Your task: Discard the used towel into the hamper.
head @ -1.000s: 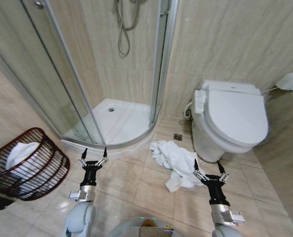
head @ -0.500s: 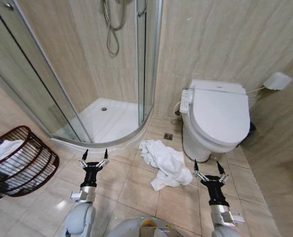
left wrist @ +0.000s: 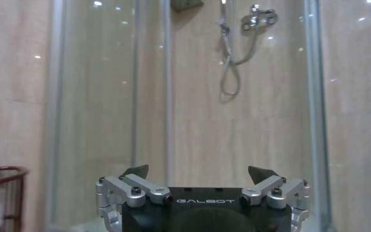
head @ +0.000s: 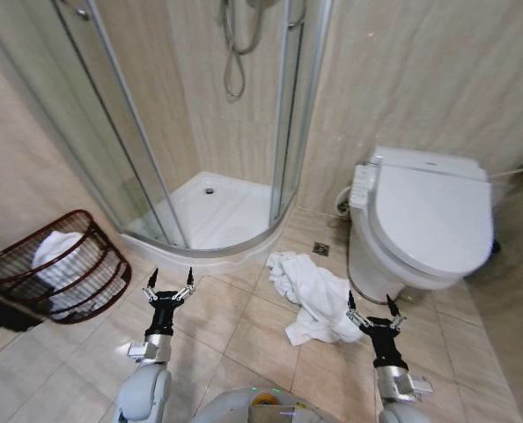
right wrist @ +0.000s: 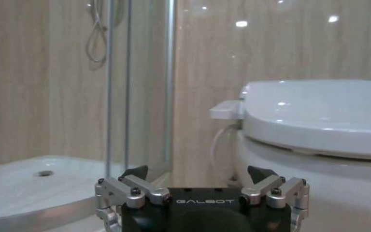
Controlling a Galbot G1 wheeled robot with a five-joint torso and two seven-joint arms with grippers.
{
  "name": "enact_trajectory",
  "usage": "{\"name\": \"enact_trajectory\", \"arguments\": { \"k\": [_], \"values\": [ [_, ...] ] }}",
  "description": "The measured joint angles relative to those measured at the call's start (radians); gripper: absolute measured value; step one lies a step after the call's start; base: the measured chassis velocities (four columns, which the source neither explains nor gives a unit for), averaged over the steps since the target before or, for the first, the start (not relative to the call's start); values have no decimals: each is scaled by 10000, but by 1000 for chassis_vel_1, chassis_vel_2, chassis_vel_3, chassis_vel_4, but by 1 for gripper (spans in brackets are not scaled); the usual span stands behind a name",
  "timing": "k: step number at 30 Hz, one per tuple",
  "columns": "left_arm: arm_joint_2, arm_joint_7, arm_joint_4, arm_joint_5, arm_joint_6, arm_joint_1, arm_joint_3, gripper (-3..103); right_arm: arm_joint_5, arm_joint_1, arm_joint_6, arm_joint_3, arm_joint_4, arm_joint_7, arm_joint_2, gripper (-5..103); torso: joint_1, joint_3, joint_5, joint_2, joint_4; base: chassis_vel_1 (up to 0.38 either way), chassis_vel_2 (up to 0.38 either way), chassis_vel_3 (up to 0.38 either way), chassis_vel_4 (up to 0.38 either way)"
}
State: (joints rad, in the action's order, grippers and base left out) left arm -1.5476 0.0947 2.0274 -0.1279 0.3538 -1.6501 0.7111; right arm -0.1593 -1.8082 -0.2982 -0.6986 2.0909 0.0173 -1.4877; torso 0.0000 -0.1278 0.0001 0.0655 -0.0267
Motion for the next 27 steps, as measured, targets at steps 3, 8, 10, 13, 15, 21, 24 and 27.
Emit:
{"name": "enact_trajectory", "arguments": {
  "k": [3, 8, 10, 13, 15, 21, 24, 27],
  "values": [
    [-45, 9, 0, 41, 39, -37, -11, 100, -30, 2, -92, -25, -52, 43, 31, 100, 0, 0, 0, 1, -1, 116, 102, 101, 102],
    [-117, -46, -37, 73, 266, -23, -22, 100, -91, -32, -169, -119, -60, 72, 101, 100, -1, 0, -4, 2, -4, 124, 110, 95, 120],
    [-133, -48, -39, 79, 309, -3, -21, 100, -95, -33, -192, -133, -65, 76, 108, 100, -1, 0, -2, 2, -4, 76, 88, 92, 58],
    [-191, -50, -38, 111, 372, 43, -21, 100, -90, -64, -253, -192, -77, 95, 126, 100, -1, -1, -2, 2, 1, 27, 39, 24, 19],
    [-203, -44, -36, 128, 383, 41, -21, 100, -89, -80, -255, -192, -75, 121, 133, 100, -1, -1, 0, 3, 1, 0, 0, 0, 0],
    [-208, -17, -35, 151, 418, 3, -31, 100, -72, -97, -286, -205, -67, 149, 149, 100, -1, -1, -1, 3, 1, -83, 59, 66, -62],
    [-191, -16, -35, 152, 419, 4, -28, 100, -55, -99, -303, -198, -71, 150, 143, 100, -1, -2, -1, 4, 1, -151, 130, 140, -108],
    [-180, -16, -35, 148, 409, 12, -17, 100, -33, -76, -305, -192, -105, 151, 130, 100, 0, -4, -1, 3, 0, -160, 145, 178, -149]
  ]
}}
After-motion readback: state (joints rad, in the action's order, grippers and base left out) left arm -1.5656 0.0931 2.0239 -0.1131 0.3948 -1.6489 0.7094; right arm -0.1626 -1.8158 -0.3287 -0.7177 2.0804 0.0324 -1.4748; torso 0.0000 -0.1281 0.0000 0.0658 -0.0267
